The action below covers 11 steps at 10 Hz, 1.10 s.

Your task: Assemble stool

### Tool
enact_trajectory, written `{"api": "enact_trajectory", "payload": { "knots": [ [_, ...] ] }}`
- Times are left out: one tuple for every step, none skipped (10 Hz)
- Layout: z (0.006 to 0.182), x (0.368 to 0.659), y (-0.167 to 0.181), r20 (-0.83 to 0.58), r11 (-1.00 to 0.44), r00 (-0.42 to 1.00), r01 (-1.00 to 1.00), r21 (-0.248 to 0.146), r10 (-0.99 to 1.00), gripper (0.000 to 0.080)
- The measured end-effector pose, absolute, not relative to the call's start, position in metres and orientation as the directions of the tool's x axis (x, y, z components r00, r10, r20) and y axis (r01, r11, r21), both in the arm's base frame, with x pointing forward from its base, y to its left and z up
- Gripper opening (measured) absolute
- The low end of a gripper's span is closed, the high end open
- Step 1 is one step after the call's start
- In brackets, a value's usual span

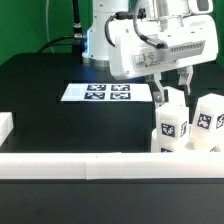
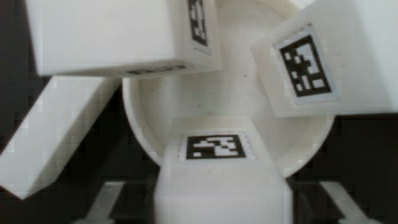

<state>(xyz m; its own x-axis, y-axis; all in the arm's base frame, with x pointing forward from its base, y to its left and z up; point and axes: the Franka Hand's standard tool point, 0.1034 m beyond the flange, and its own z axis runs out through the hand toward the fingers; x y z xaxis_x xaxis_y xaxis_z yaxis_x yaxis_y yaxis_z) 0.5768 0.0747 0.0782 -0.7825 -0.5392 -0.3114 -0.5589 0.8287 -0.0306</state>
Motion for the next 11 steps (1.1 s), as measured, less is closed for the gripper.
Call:
{"api": "enact_trajectory", "payload": {
  "knots": [
    [0.078,0.576,0.077,-0.315,0.832,-0.785,-0.554,-0.028,-0.533,0.0337],
    [0.078,0.576,0.077,-0.32,0.839,-0.791,-0.544,-0.022,-0.522,0.0337],
    [0.078,0.576,0.077,-0.319,0.816,-0.767,-0.577,-0.035,-0.556,0.0337],
    [0.079,0.576,0.077,-0.32,0.816,-0.767,-0.577,-0.035,-0.556,0.0453],
    [0.086,0.576,0.077,-0.329,0.808,-0.756,-0.588,-0.041,-0.566,0.0453],
    [0.099,0.573,0.077,-0.345,0.804,-0.746,-0.593,-0.043,-0.569,0.0576],
    [0.111,0.57,0.078,-0.36,0.8,-0.738,-0.599,-0.043,-0.571,0.0634],
    [0.116,0.57,0.078,-0.368,0.8,-0.735,-0.598,-0.042,-0.569,0.0645],
    [0.112,0.569,0.078,-0.362,0.8,-0.737,-0.599,-0.042,-0.571,0.0645],
    [0.112,0.568,0.078,-0.36,0.799,-0.737,-0.6,-0.041,-0.572,0.0649],
    [0.111,0.568,0.078,-0.36,0.799,-0.737,-0.6,-0.041,-0.572,0.0649]
  ]
}}
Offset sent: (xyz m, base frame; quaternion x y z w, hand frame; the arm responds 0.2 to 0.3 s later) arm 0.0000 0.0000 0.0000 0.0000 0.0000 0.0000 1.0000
